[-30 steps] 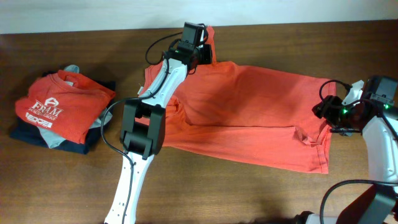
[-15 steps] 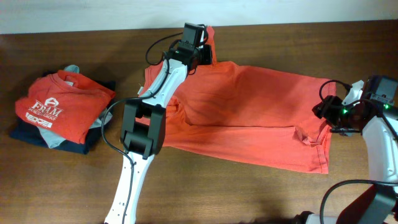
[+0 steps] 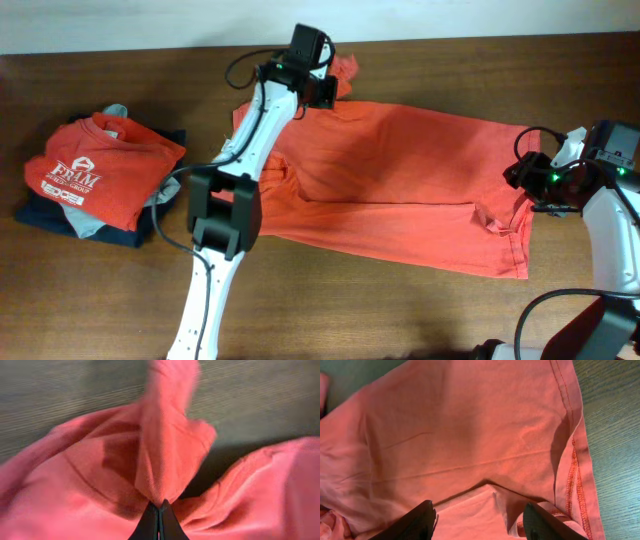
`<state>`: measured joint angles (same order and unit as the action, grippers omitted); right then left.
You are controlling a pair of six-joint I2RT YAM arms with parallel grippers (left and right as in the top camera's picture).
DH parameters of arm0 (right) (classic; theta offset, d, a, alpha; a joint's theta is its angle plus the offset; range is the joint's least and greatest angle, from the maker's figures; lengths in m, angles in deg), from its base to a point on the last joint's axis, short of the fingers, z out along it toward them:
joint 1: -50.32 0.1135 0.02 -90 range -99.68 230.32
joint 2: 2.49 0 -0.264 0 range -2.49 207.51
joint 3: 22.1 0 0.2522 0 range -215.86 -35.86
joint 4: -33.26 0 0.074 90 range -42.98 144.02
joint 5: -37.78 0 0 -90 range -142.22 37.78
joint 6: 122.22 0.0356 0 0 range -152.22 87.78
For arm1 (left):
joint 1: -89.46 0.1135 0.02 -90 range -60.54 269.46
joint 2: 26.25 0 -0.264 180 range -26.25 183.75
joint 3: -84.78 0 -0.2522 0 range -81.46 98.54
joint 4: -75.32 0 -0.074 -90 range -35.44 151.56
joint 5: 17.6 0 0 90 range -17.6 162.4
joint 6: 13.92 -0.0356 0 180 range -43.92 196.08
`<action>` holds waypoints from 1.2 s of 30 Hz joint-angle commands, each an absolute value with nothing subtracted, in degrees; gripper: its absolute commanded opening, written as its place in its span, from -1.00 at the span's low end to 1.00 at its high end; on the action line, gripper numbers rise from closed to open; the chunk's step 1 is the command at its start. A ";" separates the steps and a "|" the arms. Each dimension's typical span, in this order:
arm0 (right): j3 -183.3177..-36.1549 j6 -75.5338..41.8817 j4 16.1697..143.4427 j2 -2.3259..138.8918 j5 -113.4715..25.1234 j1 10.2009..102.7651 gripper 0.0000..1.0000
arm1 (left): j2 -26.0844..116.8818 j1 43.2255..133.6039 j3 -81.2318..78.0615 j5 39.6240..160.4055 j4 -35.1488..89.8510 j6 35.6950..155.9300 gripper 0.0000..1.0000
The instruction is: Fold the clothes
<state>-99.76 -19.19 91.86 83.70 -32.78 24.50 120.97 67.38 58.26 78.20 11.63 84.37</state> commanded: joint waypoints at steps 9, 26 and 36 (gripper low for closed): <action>-100.52 -19.73 91.73 83.18 -33.41 24.82 0.23 | 113.12 66.46 60.44 77.04 -10.21 82.18 -1.00; -100.52 -19.75 91.31 83.18 -33.41 24.82 0.24 | 114.48 66.28 59.90 68.17 3.65 67.23 0.06; -100.52 -19.75 91.31 83.18 -33.45 24.82 0.24 | 124.03 65.91 59.90 78.07 8.67 53.20 -0.03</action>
